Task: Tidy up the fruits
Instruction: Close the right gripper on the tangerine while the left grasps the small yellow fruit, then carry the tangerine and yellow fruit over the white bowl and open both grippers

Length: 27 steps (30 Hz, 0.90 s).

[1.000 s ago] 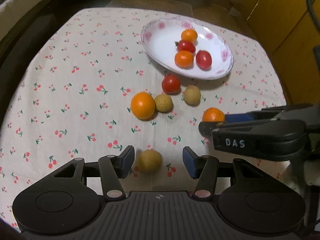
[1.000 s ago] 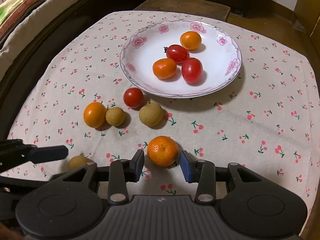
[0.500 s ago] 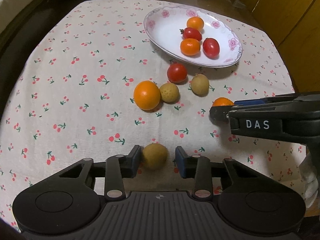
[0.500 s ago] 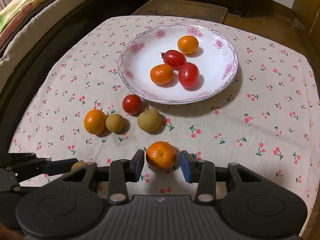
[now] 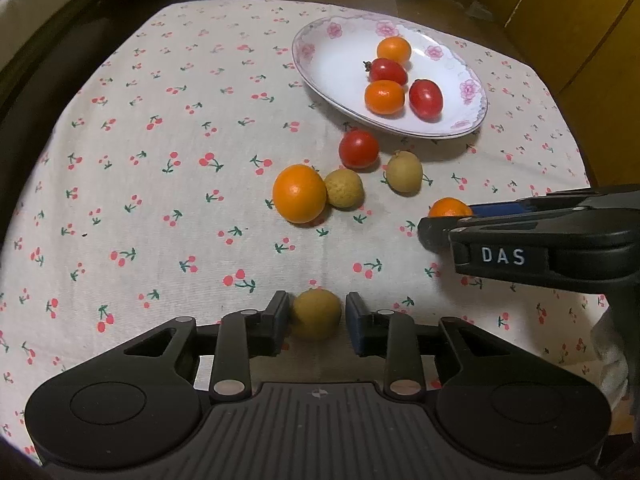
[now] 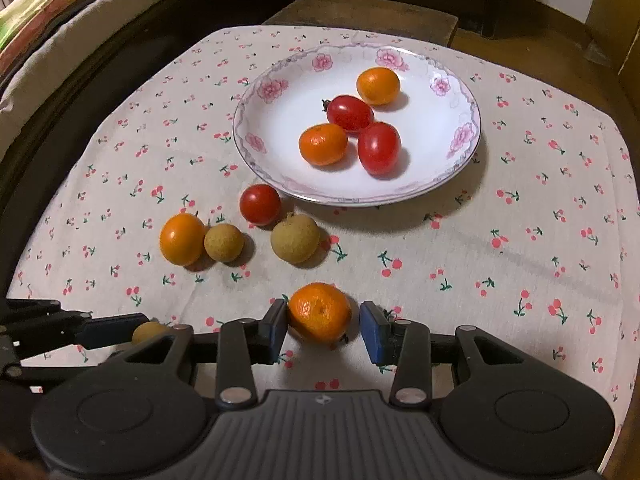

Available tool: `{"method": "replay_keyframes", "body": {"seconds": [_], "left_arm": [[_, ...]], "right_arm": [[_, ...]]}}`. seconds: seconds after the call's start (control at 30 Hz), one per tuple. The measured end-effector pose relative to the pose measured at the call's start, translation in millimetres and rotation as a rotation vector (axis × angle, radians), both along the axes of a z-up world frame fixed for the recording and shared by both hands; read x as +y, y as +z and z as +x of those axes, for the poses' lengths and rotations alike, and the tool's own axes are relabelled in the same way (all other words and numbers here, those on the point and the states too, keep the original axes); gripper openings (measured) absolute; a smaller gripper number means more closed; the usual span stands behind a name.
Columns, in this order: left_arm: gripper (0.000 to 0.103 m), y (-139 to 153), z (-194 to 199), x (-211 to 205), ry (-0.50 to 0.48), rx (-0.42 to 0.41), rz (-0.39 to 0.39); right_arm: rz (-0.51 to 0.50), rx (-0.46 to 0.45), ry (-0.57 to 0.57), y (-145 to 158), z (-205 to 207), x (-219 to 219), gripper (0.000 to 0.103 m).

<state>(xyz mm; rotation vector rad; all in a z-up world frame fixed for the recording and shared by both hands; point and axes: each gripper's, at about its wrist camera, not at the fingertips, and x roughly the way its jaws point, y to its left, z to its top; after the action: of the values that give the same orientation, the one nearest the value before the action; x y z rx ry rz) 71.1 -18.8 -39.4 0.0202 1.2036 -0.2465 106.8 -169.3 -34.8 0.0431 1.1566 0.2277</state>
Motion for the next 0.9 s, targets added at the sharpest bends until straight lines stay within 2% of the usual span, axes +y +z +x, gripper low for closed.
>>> {"method": "replay_keyframes", "body": {"seconds": [0.13,0.37,0.67,0.9], "left_arm": [[0.047,-1,2,-2,-0.002,-0.002,-0.004],[0.036,-1,0,-7,-0.028,-0.018,0.028],[0.036,4,-5,-7,-0.034,-0.027,0.02],[0.036,4,-8,-8,-0.056,-0.021,-0.006]], "right_arm": [[0.013,0.001,-0.011,0,2,-3,0.04],[-0.005,-0.009,0.032,0,1,4,0.035],[-0.017,-0.039,0.043,17,-12,1,0.035],[-0.058,-0.001,0.014,14,-35,-11,0.035]]}}
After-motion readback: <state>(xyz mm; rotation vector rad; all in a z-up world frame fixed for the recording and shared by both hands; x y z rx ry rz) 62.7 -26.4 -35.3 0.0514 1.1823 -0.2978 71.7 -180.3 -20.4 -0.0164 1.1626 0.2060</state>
